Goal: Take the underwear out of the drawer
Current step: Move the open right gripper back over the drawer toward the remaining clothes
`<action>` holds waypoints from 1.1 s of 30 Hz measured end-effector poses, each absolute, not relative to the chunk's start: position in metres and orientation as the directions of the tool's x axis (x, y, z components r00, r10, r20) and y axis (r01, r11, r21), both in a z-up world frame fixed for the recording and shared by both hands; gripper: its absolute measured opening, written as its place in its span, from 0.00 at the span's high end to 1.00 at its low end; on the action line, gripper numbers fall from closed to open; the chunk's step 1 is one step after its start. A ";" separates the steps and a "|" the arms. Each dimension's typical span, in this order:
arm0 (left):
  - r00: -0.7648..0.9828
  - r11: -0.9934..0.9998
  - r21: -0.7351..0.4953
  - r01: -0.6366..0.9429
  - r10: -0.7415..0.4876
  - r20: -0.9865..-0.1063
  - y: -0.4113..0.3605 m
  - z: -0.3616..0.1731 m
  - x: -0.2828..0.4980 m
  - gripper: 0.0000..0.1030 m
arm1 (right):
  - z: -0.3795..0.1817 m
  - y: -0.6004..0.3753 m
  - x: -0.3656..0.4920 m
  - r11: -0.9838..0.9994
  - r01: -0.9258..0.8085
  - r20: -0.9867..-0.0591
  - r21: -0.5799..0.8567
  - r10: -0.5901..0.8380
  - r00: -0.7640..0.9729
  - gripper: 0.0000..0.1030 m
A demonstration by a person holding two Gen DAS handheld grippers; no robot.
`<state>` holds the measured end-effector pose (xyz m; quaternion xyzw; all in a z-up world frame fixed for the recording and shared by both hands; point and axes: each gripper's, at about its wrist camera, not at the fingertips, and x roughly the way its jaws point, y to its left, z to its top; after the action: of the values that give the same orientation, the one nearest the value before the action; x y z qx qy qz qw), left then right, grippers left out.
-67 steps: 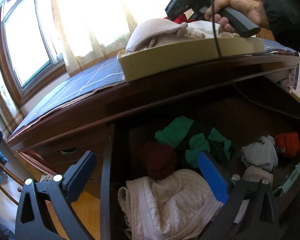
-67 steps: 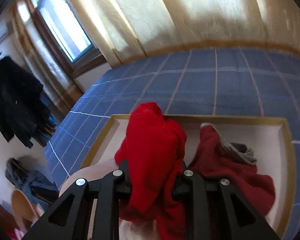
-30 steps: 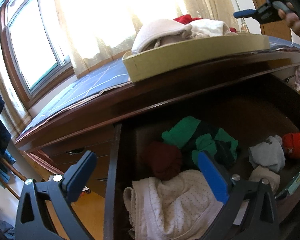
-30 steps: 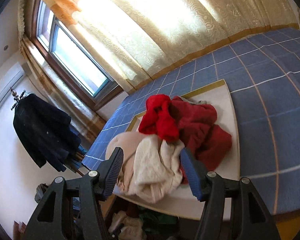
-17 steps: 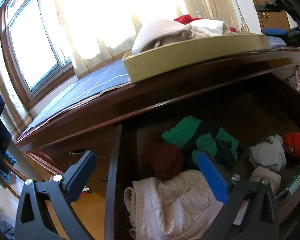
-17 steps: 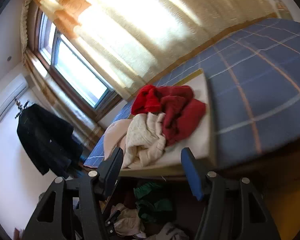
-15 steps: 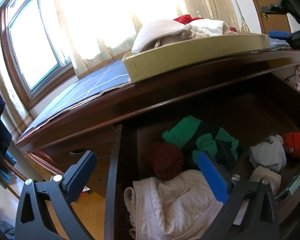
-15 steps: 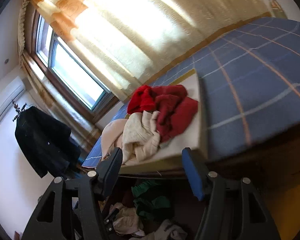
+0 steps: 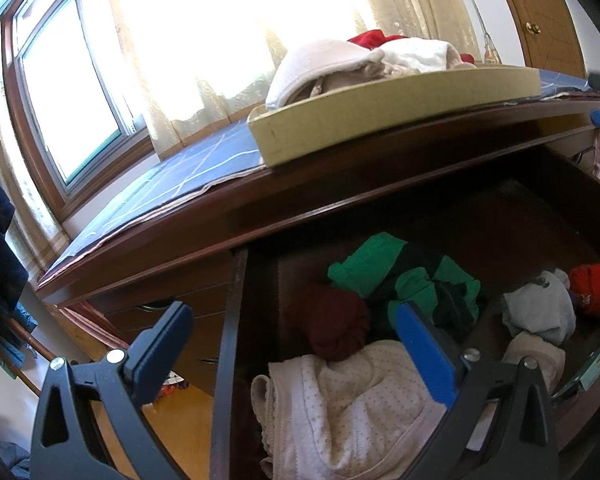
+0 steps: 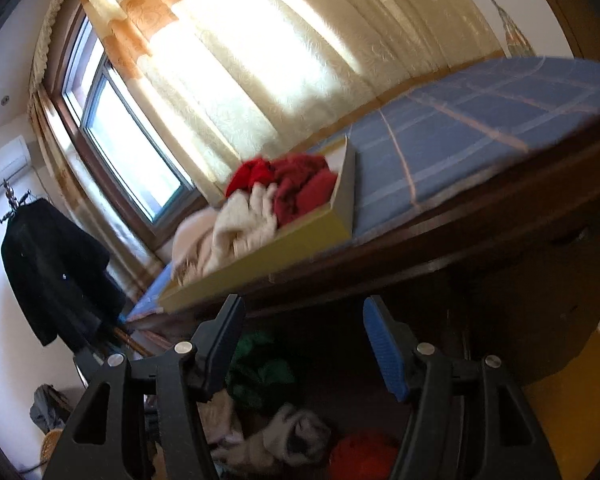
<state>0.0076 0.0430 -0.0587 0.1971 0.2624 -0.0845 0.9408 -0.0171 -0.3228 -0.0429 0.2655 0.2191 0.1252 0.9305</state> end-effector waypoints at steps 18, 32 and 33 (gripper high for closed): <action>0.859 0.908 0.333 0.253 -0.053 -0.509 0.046 -0.057 0.004 0.00 | -0.084 -0.298 -0.032 0.909 -0.039 -0.476 0.415 0.254 0.842 0.38; 0.862 0.909 0.332 0.251 -0.054 -0.504 0.046 -0.057 0.006 0.00 | -0.104 -0.249 -0.020 0.984 -0.062 -0.573 0.168 0.148 0.806 0.23; 0.861 0.909 0.331 0.252 -0.055 -0.505 0.046 -0.057 0.007 0.00 | -0.108 -0.237 -0.017 0.993 -0.073 -0.605 0.094 0.115 0.788 0.17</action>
<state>0.0067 0.0463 -0.0573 0.1967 0.2504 -0.0814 0.9444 -0.0168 -0.2365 -0.1085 0.0327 0.3217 0.0499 0.9450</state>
